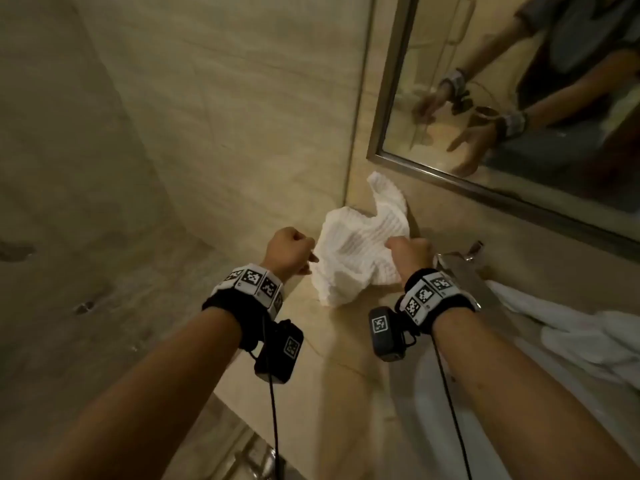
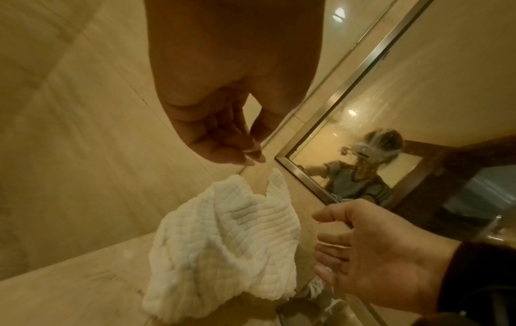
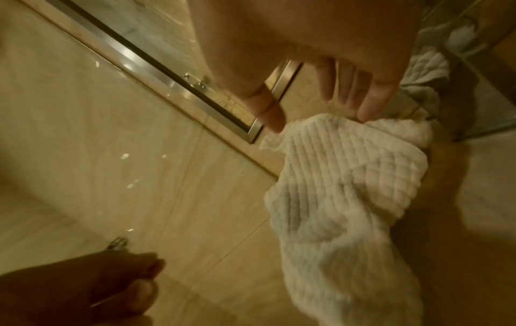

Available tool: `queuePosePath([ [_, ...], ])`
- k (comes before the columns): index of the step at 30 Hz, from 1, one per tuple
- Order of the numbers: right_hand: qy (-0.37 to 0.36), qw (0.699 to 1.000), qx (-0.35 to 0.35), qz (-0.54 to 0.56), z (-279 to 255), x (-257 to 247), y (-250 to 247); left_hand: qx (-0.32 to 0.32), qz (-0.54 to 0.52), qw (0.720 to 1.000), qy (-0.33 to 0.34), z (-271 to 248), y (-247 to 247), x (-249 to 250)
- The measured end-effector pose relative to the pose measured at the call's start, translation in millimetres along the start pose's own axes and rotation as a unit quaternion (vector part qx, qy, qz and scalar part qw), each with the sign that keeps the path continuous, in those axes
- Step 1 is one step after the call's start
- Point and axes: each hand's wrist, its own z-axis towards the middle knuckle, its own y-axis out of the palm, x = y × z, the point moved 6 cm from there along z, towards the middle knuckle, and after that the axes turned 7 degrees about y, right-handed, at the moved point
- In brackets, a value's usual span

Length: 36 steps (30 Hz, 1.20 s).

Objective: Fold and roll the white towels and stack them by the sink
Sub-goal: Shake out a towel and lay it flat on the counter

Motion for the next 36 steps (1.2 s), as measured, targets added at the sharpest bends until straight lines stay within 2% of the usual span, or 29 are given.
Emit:
queuePosePath([
  [3, 0.016, 0.999, 0.008, -0.033, 22.4, -14.9, 11.4, -0.054, 0.001, 0.999, 0.003, 35.1, 6.5, 8.4],
  [5, 0.035, 0.999, -0.015, -0.012, 42.3, -20.3, 23.7, -0.098, 0.008, 0.995, 0.029, 46.7, 17.4, 21.9],
  [8, 0.065, 0.998, -0.011, -0.016, 49.0, -21.4, 38.4, -0.123, 0.045, 0.988, 0.080, 68.3, 27.0, 39.7],
  [12, 0.024, 0.999, -0.003, -0.026, 32.1, -13.5, 44.7, -0.172, 0.146, 0.967, 0.120, 85.8, 46.5, 36.2],
  [15, -0.028, 0.995, -0.006, -0.095, 8.1, -20.7, 41.0, -0.211, 0.266, 0.914, 0.223, 80.7, 63.8, 45.3],
  [18, -0.097, 0.989, -0.028, -0.112, -23.0, -38.6, 25.8, -0.313, 0.270, 0.861, 0.296, 54.1, 84.4, 68.2],
  [20, -0.131, 0.985, -0.036, -0.108, -50.5, -54.1, 10.8, -0.356, 0.306, 0.812, 0.347, 34.3, 97.8, 82.3],
  [22, -0.133, 0.984, -0.037, -0.110, -79.2, -66.8, -8.2, -0.353, 0.389, 0.750, 0.402, 11.3, 99.0, 97.2],
  [24, -0.135, 0.984, -0.040, -0.113, -107.1, -76.0, -27.0, -0.296, 0.455, 0.689, 0.480, -7.4, 87.6, 120.8],
  [25, -0.138, 0.982, -0.045, -0.121, -118.3, -79.7, -33.1, -0.275, 0.480, 0.668, 0.498, -12.3, 81.1, 130.8],
  [26, -0.145, 0.980, -0.044, -0.128, -130.9, -82.4, -38.3, -0.269, 0.509, 0.659, 0.484, -15.7, 72.2, 136.7],
  [29, -0.166, 0.980, -0.008, -0.110, -159.2, -84.5, -47.1, -0.283, 0.558, 0.675, 0.390, -23.4, 43.2, 140.3],
  [33, -0.171, 0.982, -0.014, -0.076, -196.5, -68.3, -43.4, -0.285, 0.505, 0.704, 0.410, -63.3, 5.5, 155.9],
  [36, -0.135, 0.984, -0.040, -0.105, -226.1, -37.5, -34.7, -0.259, 0.430, 0.758, 0.416, -99.7, -28.4, 170.5],
])
